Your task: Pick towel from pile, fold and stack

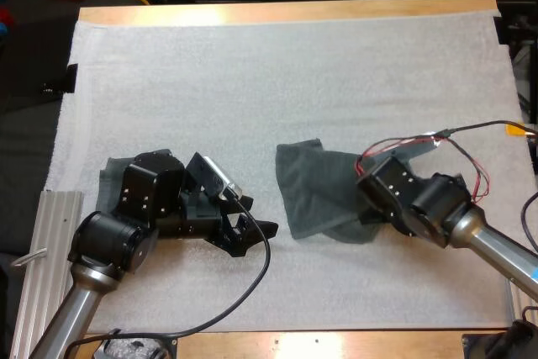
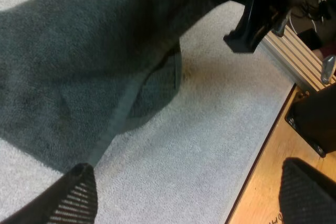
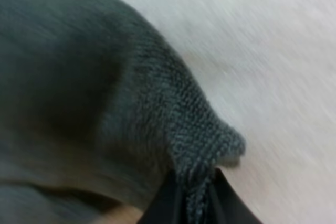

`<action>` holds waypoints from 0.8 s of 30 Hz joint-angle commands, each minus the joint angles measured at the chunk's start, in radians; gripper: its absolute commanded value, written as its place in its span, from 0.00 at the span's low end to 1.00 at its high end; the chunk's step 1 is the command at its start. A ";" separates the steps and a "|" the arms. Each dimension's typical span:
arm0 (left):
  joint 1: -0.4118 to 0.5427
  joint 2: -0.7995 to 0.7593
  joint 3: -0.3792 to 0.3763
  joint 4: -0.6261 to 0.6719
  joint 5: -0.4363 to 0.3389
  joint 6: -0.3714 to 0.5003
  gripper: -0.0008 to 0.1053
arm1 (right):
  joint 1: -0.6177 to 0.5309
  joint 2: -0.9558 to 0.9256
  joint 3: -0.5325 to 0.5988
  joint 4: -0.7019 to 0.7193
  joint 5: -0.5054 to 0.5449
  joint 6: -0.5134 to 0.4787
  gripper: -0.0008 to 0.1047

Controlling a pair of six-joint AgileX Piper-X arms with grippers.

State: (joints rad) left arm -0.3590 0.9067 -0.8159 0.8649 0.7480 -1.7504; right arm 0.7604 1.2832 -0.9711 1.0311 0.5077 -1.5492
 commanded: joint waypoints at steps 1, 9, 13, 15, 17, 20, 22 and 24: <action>-0.003 -0.003 -0.008 -0.003 0.021 -0.004 0.66 | -0.002 -0.025 -0.034 -0.035 -0.026 0.006 0.01; -0.003 -0.003 -0.008 -0.003 0.018 -0.004 0.66 | -0.002 -0.049 -0.236 -0.017 -0.123 -0.054 0.01; -0.003 -0.003 -0.008 -0.003 0.019 -0.004 0.66 | -0.002 -0.049 -0.373 0.146 -0.130 -0.093 0.01; -0.003 -0.003 -0.008 -0.003 0.019 -0.004 0.66 | -0.002 -0.049 -0.431 0.220 -0.130 -0.115 0.01; -0.003 -0.003 -0.008 -0.003 0.019 -0.004 0.66 | 0.001 -0.049 -0.497 0.313 -0.138 -0.122 0.01; -0.003 -0.003 -0.008 -0.003 0.019 -0.004 0.66 | 0.001 -0.051 -0.579 0.437 -0.161 -0.131 0.01; -0.003 -0.003 -0.008 -0.003 0.019 -0.004 0.66 | 0.001 -0.058 -0.616 0.517 -0.161 -0.130 0.01; -0.003 -0.003 -0.008 -0.003 0.019 -0.004 0.66 | 0.001 -0.065 -0.619 0.541 -0.161 -0.118 0.01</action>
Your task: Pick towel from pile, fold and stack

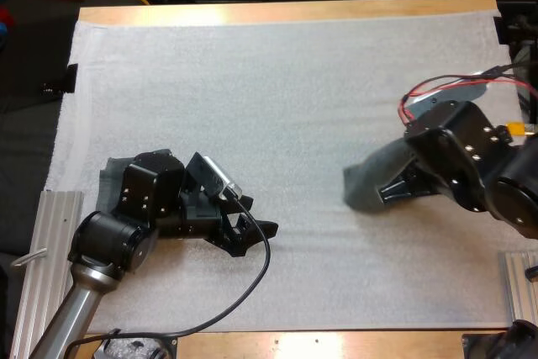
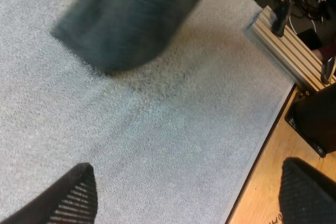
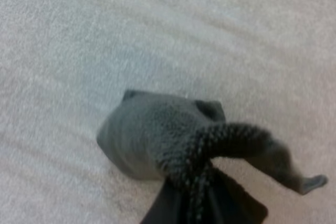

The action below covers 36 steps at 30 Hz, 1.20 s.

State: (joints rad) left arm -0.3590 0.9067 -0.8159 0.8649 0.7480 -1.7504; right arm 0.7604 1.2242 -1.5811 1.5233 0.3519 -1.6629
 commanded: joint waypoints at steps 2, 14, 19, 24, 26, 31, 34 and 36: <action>-0.003 -0.003 -0.008 -0.003 0.019 -0.004 0.66 | 0.001 -0.007 0.001 0.052 -0.013 0.007 0.01; -0.003 -0.005 -0.008 -0.003 0.019 -0.004 0.66 | 0.001 0.075 0.232 -0.272 -0.363 0.118 0.01; -0.003 -0.074 -0.010 -0.003 -0.059 -0.004 0.66 | 0.001 0.124 0.259 -0.390 -0.438 0.177 0.01; -0.003 -0.146 -0.029 0.067 -0.097 -0.004 0.66 | 0.001 0.163 0.259 -0.442 -0.497 0.193 0.01; -0.003 -0.168 -0.035 0.118 -0.132 0.006 0.66 | 0.001 0.176 0.259 -0.471 -0.514 0.213 0.01; -0.003 -0.238 -0.039 0.209 -0.153 0.031 0.66 | 0.001 0.210 0.261 -0.588 -0.593 0.270 0.01; -0.003 -0.287 -0.042 0.246 -0.153 0.025 0.66 | 0.001 0.241 0.261 -0.660 -0.644 0.311 0.01; -0.003 -0.321 -0.042 0.257 -0.153 0.020 0.66 | 0.001 0.263 0.261 -0.694 -0.647 0.333 0.01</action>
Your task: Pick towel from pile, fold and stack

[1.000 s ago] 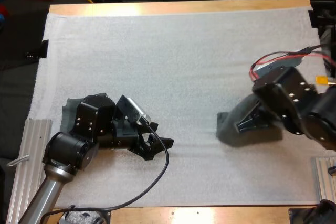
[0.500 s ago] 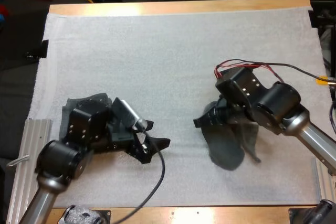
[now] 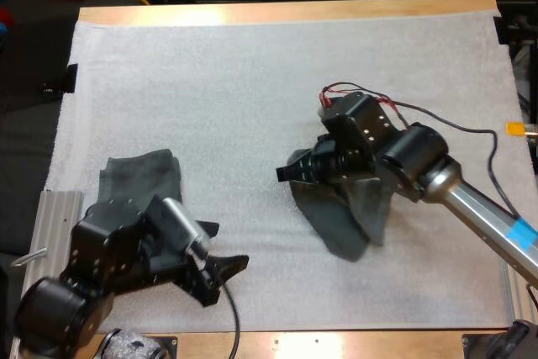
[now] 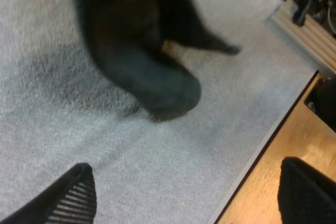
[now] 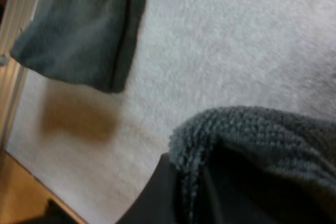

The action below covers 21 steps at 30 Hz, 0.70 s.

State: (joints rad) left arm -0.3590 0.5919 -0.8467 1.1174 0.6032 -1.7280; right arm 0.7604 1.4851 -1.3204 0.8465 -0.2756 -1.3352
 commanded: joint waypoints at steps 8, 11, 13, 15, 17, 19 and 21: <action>-0.003 -0.100 -0.011 0.031 -0.009 -0.025 0.66 | 0.021 0.080 0.000 -0.188 -0.170 0.067 0.01; -0.003 -0.101 -0.012 0.030 -0.004 -0.027 0.66 | 0.042 0.101 0.000 -0.262 -0.209 0.068 0.12; -0.003 -0.101 -0.012 0.030 -0.001 -0.027 0.66 | 0.059 0.106 0.000 -0.317 -0.219 0.065 0.30; -0.003 -0.101 -0.015 0.030 0.000 -0.030 0.66 | 0.067 0.105 0.000 -0.364 -0.222 0.064 0.53; -0.003 -0.101 -0.017 0.032 0.000 -0.037 0.66 | 0.071 0.103 -0.003 -0.388 -0.222 0.056 0.75; -0.003 -0.101 -0.024 0.034 0.002 -0.040 0.66 | 0.070 0.093 -0.003 -0.387 -0.222 0.034 0.86; -0.003 -0.101 -0.032 0.036 0.003 -0.040 0.66 | 0.070 0.082 -0.003 -0.355 -0.215 0.006 0.84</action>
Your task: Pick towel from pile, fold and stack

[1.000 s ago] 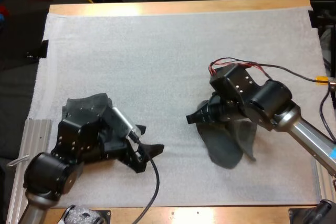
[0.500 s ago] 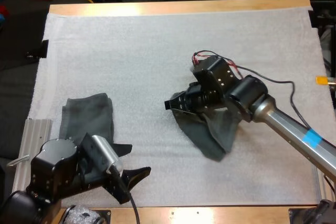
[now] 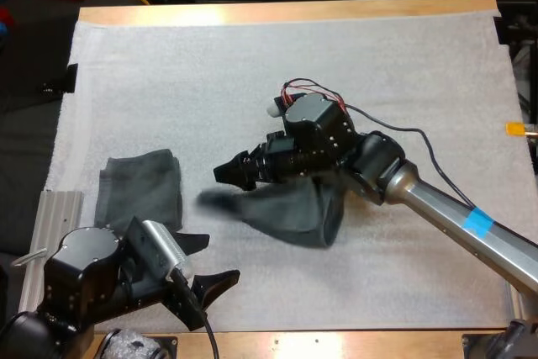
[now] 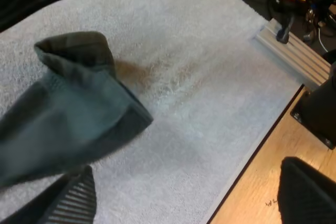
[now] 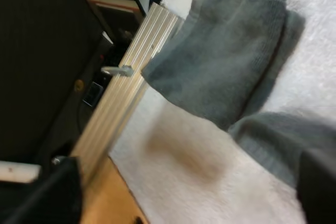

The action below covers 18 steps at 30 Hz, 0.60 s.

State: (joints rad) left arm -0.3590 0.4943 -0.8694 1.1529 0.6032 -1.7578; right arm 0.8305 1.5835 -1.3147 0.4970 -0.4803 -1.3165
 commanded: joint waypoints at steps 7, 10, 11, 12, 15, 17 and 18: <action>-0.003 -0.003 -0.038 0.001 0.003 -0.010 0.66 | 0.000 -0.078 -0.009 0.292 0.225 -0.178 0.75; -0.003 -0.003 -0.037 0.001 0.003 -0.010 0.66 | 0.000 -0.100 -0.009 0.397 0.260 -0.214 0.75; -0.003 -0.003 -0.037 0.001 0.003 -0.010 0.66 | 0.000 -0.103 -0.009 0.418 0.260 -0.214 0.75; -0.003 -0.003 -0.037 0.001 0.003 -0.010 0.66 | 0.000 -0.105 -0.007 0.451 0.260 -0.214 0.75; -0.003 -0.003 -0.037 0.001 0.003 -0.010 0.66 | 0.000 -0.105 0.005 0.507 0.260 -0.211 0.75; -0.003 -0.003 -0.037 0.001 0.003 -0.010 0.66 | 0.000 -0.105 0.029 0.510 0.260 -0.182 0.75; -0.003 -0.003 -0.037 0.001 0.004 -0.010 0.66 | 0.000 -0.105 0.045 0.507 0.258 -0.162 0.75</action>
State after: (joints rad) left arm -0.3590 0.4943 -0.9000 1.1569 0.6032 -1.7578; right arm 0.8305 1.4893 -1.2651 0.9906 -0.2258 -1.4800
